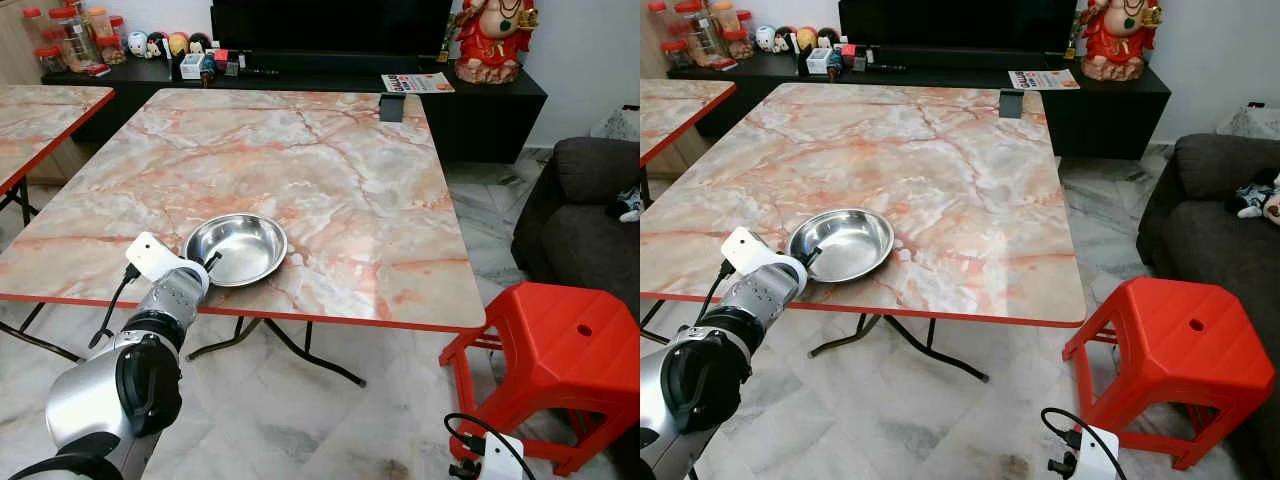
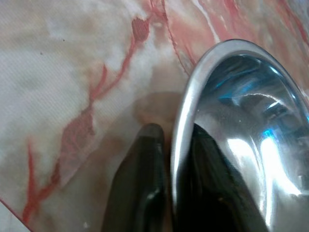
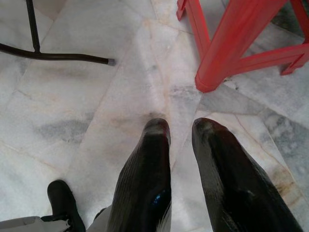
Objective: Setting the table
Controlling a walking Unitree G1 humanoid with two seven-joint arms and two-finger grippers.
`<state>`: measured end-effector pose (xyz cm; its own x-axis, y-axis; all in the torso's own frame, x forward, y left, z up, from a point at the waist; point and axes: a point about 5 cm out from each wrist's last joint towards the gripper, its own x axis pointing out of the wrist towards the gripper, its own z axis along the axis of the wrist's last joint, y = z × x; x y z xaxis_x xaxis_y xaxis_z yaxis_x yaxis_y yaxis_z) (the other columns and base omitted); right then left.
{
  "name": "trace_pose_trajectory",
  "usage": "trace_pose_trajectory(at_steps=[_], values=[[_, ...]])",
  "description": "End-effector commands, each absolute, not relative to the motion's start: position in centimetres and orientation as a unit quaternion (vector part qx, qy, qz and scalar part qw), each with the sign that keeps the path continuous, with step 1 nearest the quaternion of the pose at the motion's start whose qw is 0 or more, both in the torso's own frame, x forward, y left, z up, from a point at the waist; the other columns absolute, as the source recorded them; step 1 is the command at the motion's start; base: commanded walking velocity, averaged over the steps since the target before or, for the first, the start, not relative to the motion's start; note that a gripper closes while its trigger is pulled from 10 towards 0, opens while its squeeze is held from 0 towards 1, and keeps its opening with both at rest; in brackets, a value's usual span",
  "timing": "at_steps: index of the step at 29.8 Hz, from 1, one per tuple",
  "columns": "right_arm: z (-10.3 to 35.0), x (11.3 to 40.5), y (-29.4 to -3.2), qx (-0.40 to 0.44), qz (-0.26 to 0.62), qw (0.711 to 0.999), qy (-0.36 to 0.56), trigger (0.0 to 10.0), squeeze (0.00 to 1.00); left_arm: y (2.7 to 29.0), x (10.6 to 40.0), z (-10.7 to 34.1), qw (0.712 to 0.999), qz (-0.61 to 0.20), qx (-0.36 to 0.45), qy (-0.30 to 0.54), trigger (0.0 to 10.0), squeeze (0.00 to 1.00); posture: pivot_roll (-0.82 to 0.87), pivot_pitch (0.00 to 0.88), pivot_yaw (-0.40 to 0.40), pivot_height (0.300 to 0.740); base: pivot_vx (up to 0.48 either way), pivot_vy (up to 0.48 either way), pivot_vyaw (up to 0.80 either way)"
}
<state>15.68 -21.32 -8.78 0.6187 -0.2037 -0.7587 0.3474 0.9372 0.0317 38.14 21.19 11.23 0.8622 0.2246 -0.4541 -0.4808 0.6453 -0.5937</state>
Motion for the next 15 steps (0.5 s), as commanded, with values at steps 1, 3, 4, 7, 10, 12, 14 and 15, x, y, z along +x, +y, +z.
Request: trace_pose_trajectory(at_steps=[1, 3, 4, 7, 10, 12, 14, 15], values=[[-8.72, 15.73, -21.41, 0.092, -0.162, 0.895, 0.404, 10.0, 0.00, 21.01, 37.89, 10.68, 0.888, 0.204, -0.370, 0.183, 10.0, 1.00, -0.09, 0.000, 0.017, 0.740, 0.000, 0.000, 0.00], [-8.72, 15.73, -21.41, 0.092, -0.163, 0.895, 0.404, 10.0, 0.00, 21.00, 37.89, 10.68, 0.888, 0.204, -0.370, 0.183, 10.0, 1.00, -0.09, 0.000, 0.017, 0.740, 0.000, 0.000, 0.00], [-8.72, 15.73, -21.41, 0.092, -0.163, 0.895, 0.404, 10.0, 0.00, 21.00, 37.89, 10.68, 0.888, 0.204, -0.370, 0.183, 10.0, 1.00, -0.09, 0.000, 0.017, 0.740, 0.000, 0.000, 0.00], [-8.73, 15.72, -21.40, 0.092, -0.162, 0.895, 0.405, 10.0, 0.00, 21.01, 37.88, 10.66, 0.888, 0.205, -0.369, 0.183, 10.0, 1.00, -0.09, 0.000, 0.017, 0.740, 0.000, 0.000, 0.00], [-8.72, 15.77, -21.35, 0.092, -0.162, 0.895, 0.404, 10.0, 0.00, 21.13, 37.85, 10.64, 0.888, 0.209, -0.366, 0.184, 10.0, 1.00, -0.09, 0.000, 0.017, 0.740, 0.000, 0.000, 0.00], [-8.71, 15.80, -21.32, 0.092, -0.162, 0.895, 0.404, 10.0, 0.00, 21.29, 37.81, 10.66, 0.888, 0.214, -0.362, 0.183, 10.0, 1.00, -0.09, 0.000, 0.017, 0.740, 0.000, 0.000, 0.00], [-8.70, 15.84, -21.31, 0.093, -0.162, 0.896, 0.404, 10.0, 0.00, 21.57, 37.79, 10.74, 0.890, 0.220, -0.355, 0.181, 10.0, 1.00, -0.09, 0.000, 0.017, 0.740, 0.000, 0.000, 0.00], [-8.69, 15.86, -21.31, 0.093, -0.161, 0.896, 0.404, 10.0, 0.00, 21.72, 37.77, 10.77, 0.891, 0.224, -0.351, 0.180, 10.0, 0.00, -0.09, 0.000, 0.016, 0.740, 0.000, 0.000, 0.00]])
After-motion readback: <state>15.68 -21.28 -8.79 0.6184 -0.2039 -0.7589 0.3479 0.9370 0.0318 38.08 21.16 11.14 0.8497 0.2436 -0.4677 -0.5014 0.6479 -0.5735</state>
